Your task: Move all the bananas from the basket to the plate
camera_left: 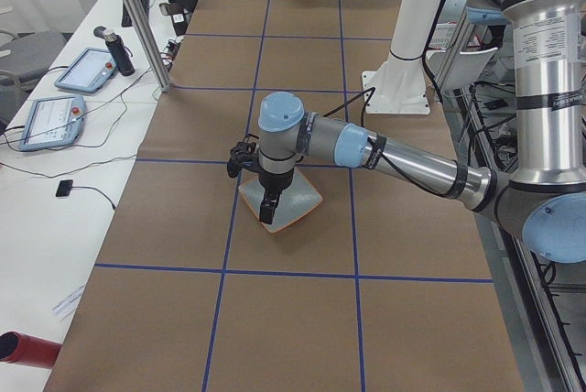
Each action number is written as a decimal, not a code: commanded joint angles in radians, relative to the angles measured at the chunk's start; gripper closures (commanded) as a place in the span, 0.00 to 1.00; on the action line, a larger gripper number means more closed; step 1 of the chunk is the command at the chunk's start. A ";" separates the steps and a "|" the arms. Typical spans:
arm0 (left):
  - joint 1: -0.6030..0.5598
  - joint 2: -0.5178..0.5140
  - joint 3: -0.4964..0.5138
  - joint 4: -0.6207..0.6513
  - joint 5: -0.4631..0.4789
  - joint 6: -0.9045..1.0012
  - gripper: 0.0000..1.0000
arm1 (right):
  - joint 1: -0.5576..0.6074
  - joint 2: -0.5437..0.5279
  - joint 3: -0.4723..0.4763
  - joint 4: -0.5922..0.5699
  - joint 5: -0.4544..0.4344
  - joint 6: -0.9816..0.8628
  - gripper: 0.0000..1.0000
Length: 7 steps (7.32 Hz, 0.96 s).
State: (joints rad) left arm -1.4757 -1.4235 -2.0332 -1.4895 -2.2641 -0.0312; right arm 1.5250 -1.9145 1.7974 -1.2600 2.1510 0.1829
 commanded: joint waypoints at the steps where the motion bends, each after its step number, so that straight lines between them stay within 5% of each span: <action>1: 0.000 0.000 0.001 0.000 0.000 -0.001 0.00 | -0.031 0.014 -0.029 -0.004 -0.042 0.010 0.07; 2: 0.000 0.000 0.007 0.000 0.000 0.001 0.00 | -0.051 0.020 -0.047 -0.004 -0.101 0.015 0.07; 7: 0.000 -0.003 0.010 0.000 0.001 0.001 0.00 | -0.123 0.121 -0.169 0.004 -0.112 0.142 0.09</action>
State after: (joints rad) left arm -1.4757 -1.4250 -2.0243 -1.4895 -2.2638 -0.0307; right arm 1.4158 -1.8324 1.6748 -1.2592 2.0411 0.2988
